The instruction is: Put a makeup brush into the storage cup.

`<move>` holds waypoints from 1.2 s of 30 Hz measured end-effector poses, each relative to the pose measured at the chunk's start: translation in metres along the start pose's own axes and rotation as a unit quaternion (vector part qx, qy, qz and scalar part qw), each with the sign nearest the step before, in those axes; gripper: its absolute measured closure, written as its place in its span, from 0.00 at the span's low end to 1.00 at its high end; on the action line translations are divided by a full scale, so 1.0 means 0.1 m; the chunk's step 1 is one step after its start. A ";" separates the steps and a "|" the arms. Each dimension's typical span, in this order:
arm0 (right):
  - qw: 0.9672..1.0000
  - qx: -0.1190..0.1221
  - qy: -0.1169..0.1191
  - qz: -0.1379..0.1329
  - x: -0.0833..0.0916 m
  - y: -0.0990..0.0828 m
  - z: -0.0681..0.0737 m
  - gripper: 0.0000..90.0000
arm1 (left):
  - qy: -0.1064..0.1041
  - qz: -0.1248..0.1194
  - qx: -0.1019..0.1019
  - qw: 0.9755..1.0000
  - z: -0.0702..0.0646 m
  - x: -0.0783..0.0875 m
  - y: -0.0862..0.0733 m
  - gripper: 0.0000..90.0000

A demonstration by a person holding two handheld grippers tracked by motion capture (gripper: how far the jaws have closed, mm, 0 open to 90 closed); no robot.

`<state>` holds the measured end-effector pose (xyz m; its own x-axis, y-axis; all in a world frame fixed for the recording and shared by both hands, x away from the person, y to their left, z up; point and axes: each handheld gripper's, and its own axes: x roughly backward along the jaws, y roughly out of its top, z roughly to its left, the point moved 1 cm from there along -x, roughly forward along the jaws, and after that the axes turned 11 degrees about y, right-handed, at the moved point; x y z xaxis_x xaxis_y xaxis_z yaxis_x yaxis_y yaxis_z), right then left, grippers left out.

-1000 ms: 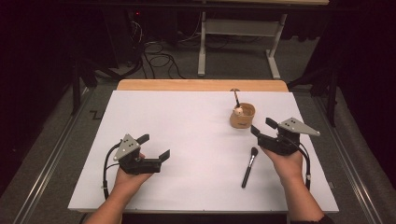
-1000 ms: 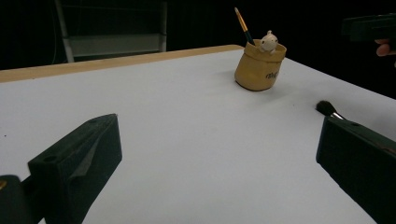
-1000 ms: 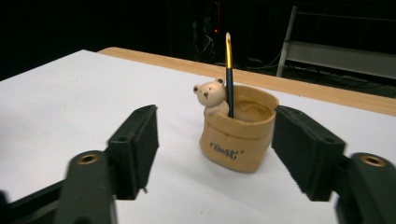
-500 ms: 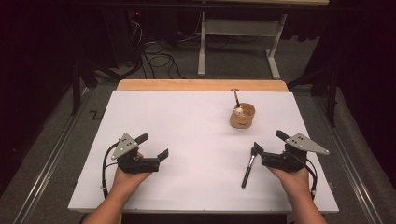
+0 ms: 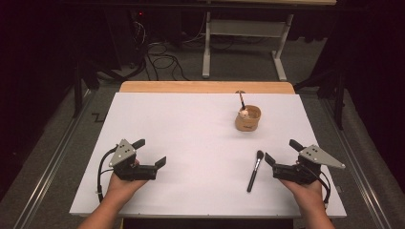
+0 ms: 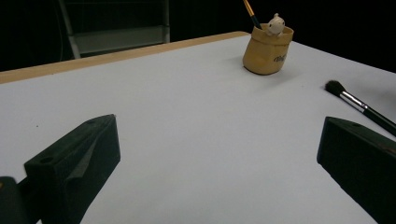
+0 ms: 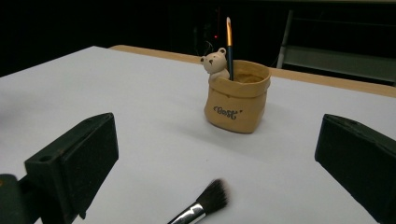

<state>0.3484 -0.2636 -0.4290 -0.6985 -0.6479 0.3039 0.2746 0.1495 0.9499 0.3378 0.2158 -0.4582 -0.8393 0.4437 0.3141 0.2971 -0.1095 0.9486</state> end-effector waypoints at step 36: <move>0.989 -0.043 -0.051 0.130 -0.25 -0.36 -0.28 0.01 | -0.005 -0.012 0.011 1.000 -0.04 0.01 0.02 0.00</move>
<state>0.3749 -0.2734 -0.4727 -0.6583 -0.5162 0.5478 0.5066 0.2344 0.8297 0.3355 0.2128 -0.4560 -0.8423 0.4540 0.2906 0.2865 -0.0796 0.9548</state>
